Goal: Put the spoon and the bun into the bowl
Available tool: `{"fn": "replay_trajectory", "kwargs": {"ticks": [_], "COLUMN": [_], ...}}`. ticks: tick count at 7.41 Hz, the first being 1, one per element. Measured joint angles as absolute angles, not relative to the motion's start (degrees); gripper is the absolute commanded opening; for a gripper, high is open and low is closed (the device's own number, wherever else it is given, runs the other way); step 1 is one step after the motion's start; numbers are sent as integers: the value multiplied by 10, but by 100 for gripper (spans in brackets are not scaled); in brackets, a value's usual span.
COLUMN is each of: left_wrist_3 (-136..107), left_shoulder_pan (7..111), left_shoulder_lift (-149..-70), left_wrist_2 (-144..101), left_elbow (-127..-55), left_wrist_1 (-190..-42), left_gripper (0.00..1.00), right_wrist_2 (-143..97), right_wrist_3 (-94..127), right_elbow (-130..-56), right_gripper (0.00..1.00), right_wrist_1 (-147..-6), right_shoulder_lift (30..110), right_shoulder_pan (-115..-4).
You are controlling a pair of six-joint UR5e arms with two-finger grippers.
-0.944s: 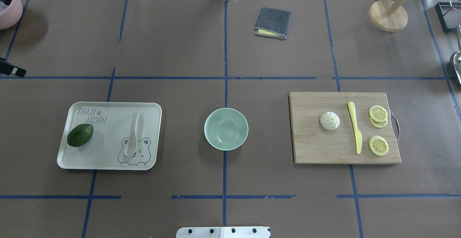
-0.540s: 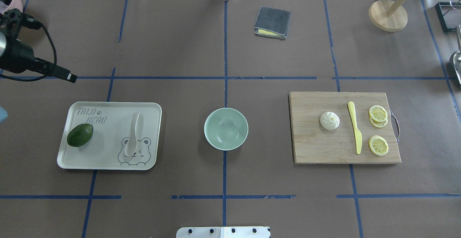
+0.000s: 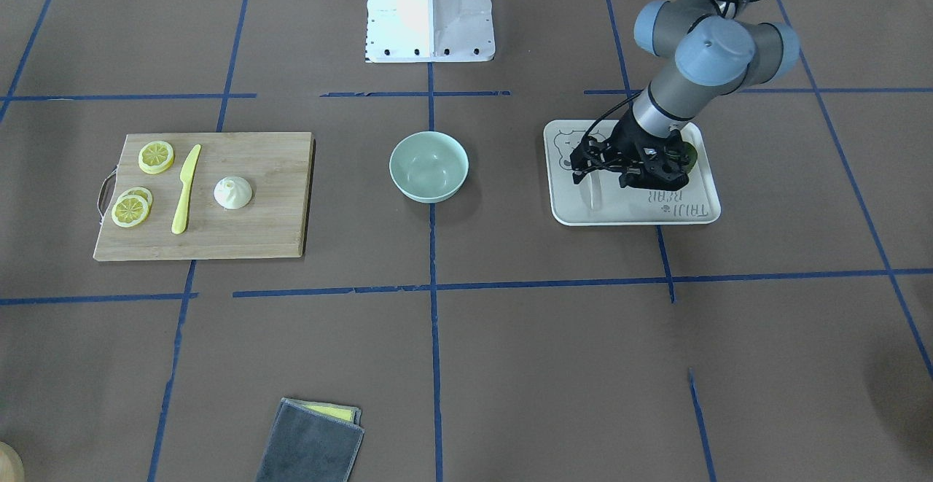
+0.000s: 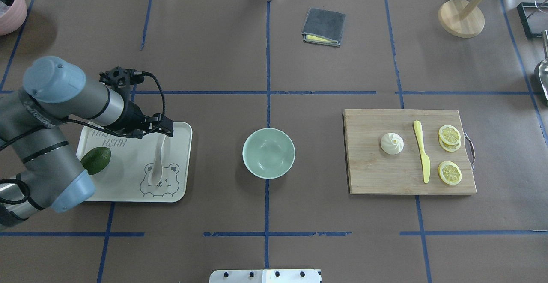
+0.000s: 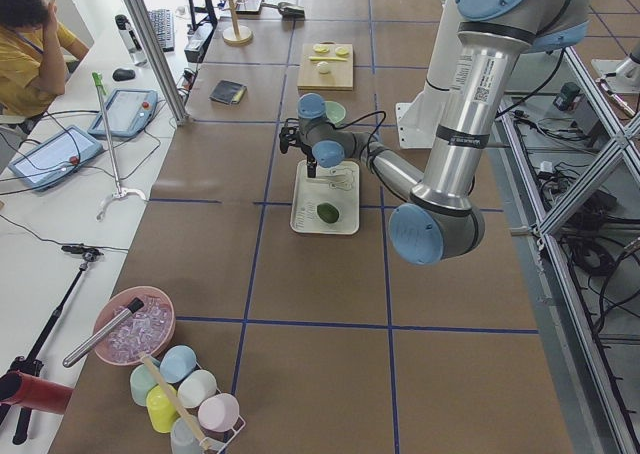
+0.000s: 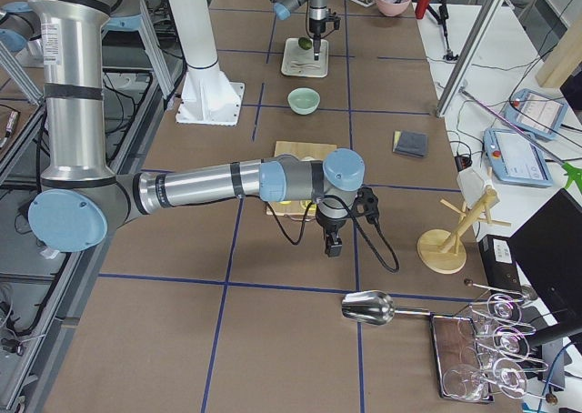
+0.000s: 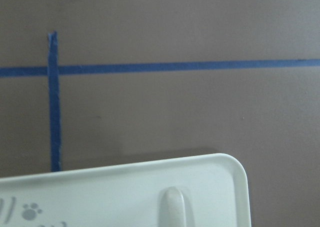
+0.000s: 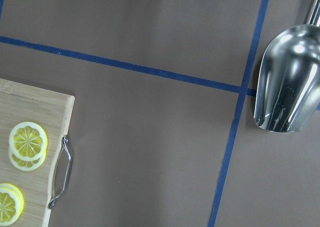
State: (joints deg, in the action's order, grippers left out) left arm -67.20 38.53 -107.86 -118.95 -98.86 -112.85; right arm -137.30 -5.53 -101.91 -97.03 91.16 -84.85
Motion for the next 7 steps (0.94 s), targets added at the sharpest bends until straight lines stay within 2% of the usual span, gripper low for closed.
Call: {"fn": "replay_trajectory", "kwargs": {"ticks": [3,4,5,6,7], "left_wrist_3": [-674,-659,-651,-647,-646], "left_shoulder_pan": [353,350,349,349,348], "left_shoulder_lift": [-1097,-1098,-1098,-1098,-1098], "left_wrist_2": [-1143,-1131,-1127,-1126,-1126], "left_elbow": [-978,-978,-978,-980,-980], "left_wrist_1": [-1065,-1053,-1048,-1047,-1047], "left_gripper": [82,73,57,37,24], "right_wrist_2": [-1373,-1373,-1374,-1374,-1374], "right_wrist_3": [-55,-55,-54,-54,-54], "right_elbow": [-1014,-1014,-1014,-1013,-1013], "right_gripper": [100,100,100,100,100], "right_wrist_1": [-970,-970,-970,-970,-970], "right_shoulder_lift": [911,912,912,912,912], "right_shoulder_pan": [-846,-846,-846,-846,-846]}}
